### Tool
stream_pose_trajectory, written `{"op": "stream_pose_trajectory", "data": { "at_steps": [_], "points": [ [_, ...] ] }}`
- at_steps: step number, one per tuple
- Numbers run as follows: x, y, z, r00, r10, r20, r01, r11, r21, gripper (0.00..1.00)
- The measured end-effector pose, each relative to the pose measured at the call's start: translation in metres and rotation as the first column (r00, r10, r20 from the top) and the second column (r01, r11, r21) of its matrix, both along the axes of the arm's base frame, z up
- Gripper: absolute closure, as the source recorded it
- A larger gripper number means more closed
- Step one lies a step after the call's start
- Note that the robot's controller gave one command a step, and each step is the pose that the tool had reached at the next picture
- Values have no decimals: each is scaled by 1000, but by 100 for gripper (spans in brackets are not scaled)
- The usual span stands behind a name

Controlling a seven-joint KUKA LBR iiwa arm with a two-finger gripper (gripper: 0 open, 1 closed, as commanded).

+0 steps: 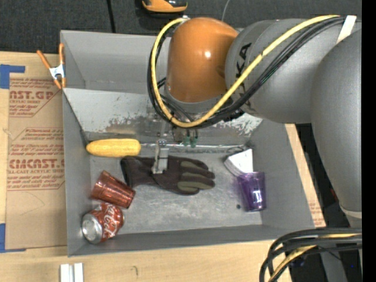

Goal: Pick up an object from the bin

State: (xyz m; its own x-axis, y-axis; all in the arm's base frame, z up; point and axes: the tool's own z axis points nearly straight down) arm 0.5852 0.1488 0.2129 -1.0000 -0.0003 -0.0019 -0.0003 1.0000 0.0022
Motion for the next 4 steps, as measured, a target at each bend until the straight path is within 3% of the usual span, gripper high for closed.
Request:
{"op": "stream_pose_trajectory", "data": {
  "at_steps": [1, 2, 3, 4],
  "points": [
    [0, 0, 0, 1000, 0, 0, 0, 1000, 0, 0],
    [-1, -14, -49, 998, 55, 7, -55, 998, -1, 0],
    [-23, -20, -99, 984, 176, 0, -176, 984, -2, 0],
    [-4, -11, -141, 986, 168, 3, -168, 986, 0, 100]
  ]
}}
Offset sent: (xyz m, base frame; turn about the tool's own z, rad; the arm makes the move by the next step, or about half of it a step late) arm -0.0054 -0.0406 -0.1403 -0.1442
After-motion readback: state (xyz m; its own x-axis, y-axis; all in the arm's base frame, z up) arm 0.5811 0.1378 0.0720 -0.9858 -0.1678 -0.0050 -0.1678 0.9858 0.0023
